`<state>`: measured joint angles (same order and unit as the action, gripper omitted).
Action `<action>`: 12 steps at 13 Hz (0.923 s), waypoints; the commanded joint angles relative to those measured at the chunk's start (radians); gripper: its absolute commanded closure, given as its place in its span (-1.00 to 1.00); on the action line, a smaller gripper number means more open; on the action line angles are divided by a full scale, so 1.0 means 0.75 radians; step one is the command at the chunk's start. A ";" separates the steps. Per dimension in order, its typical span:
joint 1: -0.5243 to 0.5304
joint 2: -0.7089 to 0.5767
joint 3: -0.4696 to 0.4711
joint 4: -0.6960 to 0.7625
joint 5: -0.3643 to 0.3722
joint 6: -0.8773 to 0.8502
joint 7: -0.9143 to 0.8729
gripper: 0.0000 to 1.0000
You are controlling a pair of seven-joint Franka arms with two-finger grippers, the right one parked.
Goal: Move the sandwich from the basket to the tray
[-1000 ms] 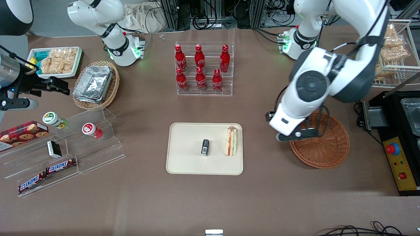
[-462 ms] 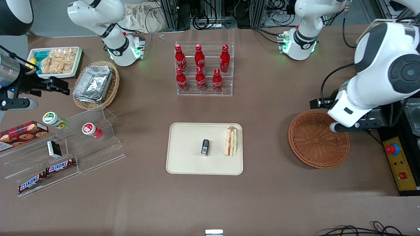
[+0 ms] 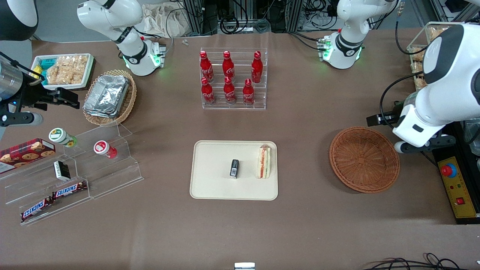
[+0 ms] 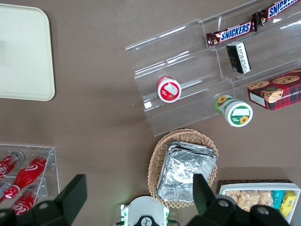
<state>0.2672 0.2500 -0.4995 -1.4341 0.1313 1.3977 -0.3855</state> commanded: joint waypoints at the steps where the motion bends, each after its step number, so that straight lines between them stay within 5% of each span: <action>1: 0.008 -0.004 0.001 0.016 0.003 -0.033 0.007 -1.00; 6: 0.088 -0.018 0.013 0.012 0.001 -0.027 0.162 -1.00; 9: -0.130 -0.037 0.321 0.010 -0.026 -0.025 0.221 -1.00; 12: -0.225 -0.043 0.463 0.010 -0.099 -0.021 0.244 -1.00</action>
<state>0.1393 0.2376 -0.2092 -1.4323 0.0910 1.3972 -0.2241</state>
